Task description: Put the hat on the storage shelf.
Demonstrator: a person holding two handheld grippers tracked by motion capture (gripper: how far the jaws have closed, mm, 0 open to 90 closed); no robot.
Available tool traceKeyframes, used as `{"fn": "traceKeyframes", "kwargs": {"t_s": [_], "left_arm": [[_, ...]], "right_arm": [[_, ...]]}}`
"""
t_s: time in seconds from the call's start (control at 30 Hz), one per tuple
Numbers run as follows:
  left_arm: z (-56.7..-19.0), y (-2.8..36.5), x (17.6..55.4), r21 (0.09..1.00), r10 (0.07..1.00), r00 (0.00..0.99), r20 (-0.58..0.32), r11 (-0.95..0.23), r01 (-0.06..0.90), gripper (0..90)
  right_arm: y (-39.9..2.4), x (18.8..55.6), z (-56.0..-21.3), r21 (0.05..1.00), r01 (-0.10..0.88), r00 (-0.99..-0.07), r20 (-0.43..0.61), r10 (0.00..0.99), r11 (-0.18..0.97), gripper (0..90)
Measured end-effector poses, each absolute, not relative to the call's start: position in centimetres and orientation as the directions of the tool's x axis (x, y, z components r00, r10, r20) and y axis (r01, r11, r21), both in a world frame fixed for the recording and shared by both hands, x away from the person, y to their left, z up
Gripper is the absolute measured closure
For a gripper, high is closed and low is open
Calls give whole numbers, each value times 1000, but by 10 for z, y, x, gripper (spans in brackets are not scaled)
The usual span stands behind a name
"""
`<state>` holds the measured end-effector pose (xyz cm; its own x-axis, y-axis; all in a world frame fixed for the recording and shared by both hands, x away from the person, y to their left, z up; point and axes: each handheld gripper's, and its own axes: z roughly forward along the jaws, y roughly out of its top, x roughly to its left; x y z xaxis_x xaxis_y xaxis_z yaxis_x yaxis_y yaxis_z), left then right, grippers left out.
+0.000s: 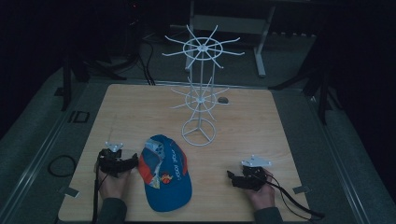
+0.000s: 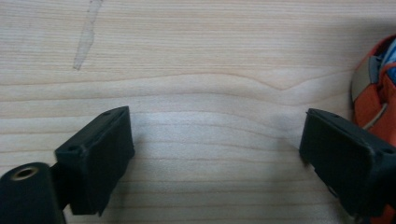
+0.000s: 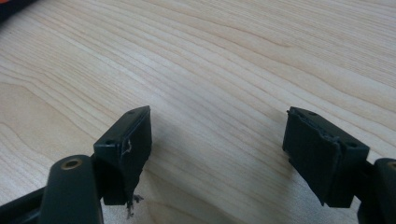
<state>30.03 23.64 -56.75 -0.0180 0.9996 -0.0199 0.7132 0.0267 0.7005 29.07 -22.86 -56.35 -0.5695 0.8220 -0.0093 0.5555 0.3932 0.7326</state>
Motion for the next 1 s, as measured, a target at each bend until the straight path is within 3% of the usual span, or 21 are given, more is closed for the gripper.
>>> {"fn": "traceKeyframes", "kwargs": {"t_s": [0.1,0.17,0.27,0.67,1.0], "left_arm": [[-561,237,302,671,999,-40,-21,43,740,250],[-556,236,303,647,999,-32,-19,36,762,384],[-553,234,303,628,999,-17,-43,41,777,432],[-521,211,292,708,996,41,-83,30,706,431],[-508,201,288,723,991,68,-112,34,690,413]], "right_arm": [[-229,291,-563,733,555,-570,-9,821,394,237],[-229,291,-563,733,555,-570,-10,821,394,237],[-229,291,-563,732,555,-571,-9,821,394,237],[-229,291,-563,732,555,-571,-9,821,394,237],[-229,291,-563,732,555,-571,-9,821,394,237]]}}
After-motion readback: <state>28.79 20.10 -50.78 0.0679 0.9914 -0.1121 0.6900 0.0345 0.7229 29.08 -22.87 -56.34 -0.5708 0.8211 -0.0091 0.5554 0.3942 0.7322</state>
